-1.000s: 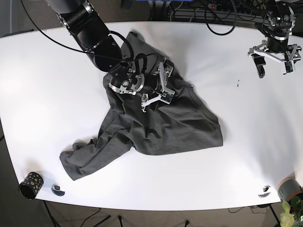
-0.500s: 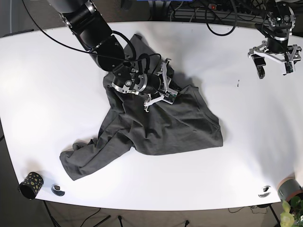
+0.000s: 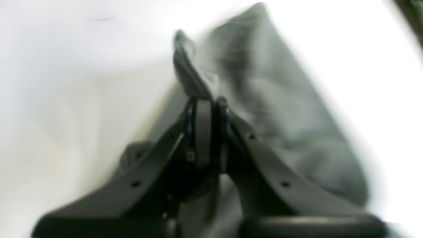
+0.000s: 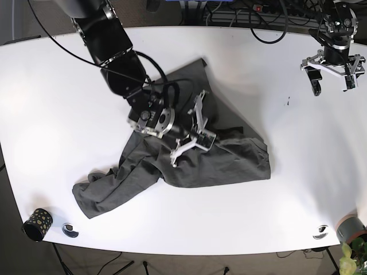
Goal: Fold the T-shirt properly
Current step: 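Lift the shirt with the right gripper and lower the left gripper toward it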
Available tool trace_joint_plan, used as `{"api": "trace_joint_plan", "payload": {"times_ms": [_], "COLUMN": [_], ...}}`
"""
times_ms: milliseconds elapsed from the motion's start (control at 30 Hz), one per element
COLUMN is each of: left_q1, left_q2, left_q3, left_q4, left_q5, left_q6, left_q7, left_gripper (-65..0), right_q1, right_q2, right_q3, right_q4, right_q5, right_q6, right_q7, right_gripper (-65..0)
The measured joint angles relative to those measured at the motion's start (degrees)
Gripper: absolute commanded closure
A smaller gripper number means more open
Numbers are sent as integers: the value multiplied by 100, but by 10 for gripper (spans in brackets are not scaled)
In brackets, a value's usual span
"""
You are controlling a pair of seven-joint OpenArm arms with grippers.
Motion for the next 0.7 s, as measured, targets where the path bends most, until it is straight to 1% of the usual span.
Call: {"api": "trace_joint_plan", "payload": {"times_ms": [100, 200, 333, 500, 700], "left_q1": [2, -11, -35, -258, -450], "left_q2": [-20, -24, -44, -33, -85], "left_q3": [105, 149, 448, 748, 1268], "left_q4": [0, 0, -2, -7, -11], "left_q5": [-15, -17, 15, -2, 13], "left_q6": [-59, -33, -9, -37, -31], "left_q7": [-4, -9, 0, -15, 31], "left_gripper": [-499, -499, -499, -499, -500], "right_q1": [479, 994, 1652, 2468, 3416], "right_q2": [2, -9, -15, 2, -15], "right_q3": [144, 136, 105, 107, 101], "right_q4": [164, 284, 332, 295, 299], "right_q5": [2, 44, 57, 57, 107], "right_q6": [-20, -9, 35, 35, 46], "right_q7": [-205, -343, -592, -791, -1075], "right_gripper": [0, 0, 0, 0, 0]}}
